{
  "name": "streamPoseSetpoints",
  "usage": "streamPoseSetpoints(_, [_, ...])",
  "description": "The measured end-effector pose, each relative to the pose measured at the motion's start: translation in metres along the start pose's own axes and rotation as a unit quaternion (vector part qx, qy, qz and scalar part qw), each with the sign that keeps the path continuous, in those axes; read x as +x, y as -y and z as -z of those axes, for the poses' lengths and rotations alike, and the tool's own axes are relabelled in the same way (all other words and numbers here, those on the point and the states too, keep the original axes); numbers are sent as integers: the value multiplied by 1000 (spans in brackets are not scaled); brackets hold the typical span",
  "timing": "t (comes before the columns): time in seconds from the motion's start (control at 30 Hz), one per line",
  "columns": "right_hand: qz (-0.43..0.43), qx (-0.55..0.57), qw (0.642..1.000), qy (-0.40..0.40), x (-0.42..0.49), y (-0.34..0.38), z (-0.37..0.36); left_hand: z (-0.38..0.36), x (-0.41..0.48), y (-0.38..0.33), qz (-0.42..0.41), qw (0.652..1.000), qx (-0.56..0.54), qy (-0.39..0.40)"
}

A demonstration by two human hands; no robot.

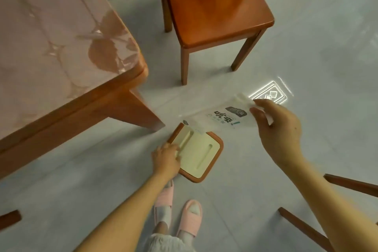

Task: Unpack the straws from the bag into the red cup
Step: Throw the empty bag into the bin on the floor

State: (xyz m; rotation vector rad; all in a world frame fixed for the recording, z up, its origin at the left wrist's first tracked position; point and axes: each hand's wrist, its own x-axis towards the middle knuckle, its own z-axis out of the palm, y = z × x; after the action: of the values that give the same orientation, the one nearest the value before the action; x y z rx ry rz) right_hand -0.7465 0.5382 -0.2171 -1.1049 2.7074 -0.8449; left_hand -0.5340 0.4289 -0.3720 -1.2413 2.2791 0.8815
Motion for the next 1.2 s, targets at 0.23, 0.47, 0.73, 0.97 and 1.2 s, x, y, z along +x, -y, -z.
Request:
streamPoseSetpoints(0.23, [4, 127, 990, 65, 21, -37, -74, -109, 54, 13, 75, 983, -83, 144])
streamPoseSetpoints(0.47, [119, 123, 967, 190, 42, -50, -113, -126, 60, 24, -32, 989, 0, 143])
streamPoseSetpoints(0.73, [296, -57, 901, 312, 22, -56, -184, -122, 32, 8, -122, 955, 268, 25])
streamPoseSetpoints(0.97, [268, -203, 830, 446, -6, -58, -251, -123, 37, 21, -150, 961, 233, 9])
streamPoseSetpoints(1.2, [119, -229, 787, 561, -31, -55, -318, -117, 34, 24, -213, 955, 200, -53])
